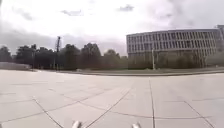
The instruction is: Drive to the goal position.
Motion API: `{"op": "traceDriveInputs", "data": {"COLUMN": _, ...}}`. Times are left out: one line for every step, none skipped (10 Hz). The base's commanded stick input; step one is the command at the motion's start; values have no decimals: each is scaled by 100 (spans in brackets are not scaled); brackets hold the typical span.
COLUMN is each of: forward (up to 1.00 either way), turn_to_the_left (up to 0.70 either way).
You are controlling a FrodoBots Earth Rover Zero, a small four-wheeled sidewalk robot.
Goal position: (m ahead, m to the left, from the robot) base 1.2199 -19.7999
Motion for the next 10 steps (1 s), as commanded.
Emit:
{"op": "traceDriveInputs", "data": {"forward": 0, "turn_to_the_left": -85}}
{"op": "traceDriveInputs", "data": {"forward": 0, "turn_to_the_left": -84}}
{"op": "traceDriveInputs", "data": {"forward": 0, "turn_to_the_left": -85}}
{"op": "traceDriveInputs", "data": {"forward": 0, "turn_to_the_left": -85}}
{"op": "traceDriveInputs", "data": {"forward": 0, "turn_to_the_left": -84}}
{"op": "traceDriveInputs", "data": {"forward": 0, "turn_to_the_left": -84}}
{"op": "traceDriveInputs", "data": {"forward": 0, "turn_to_the_left": -84}}
{"op": "traceDriveInputs", "data": {"forward": 0, "turn_to_the_left": -85}}
{"op": "traceDriveInputs", "data": {"forward": 0, "turn_to_the_left": -85}}
{"op": "traceDriveInputs", "data": {"forward": 0, "turn_to_the_left": -85}}
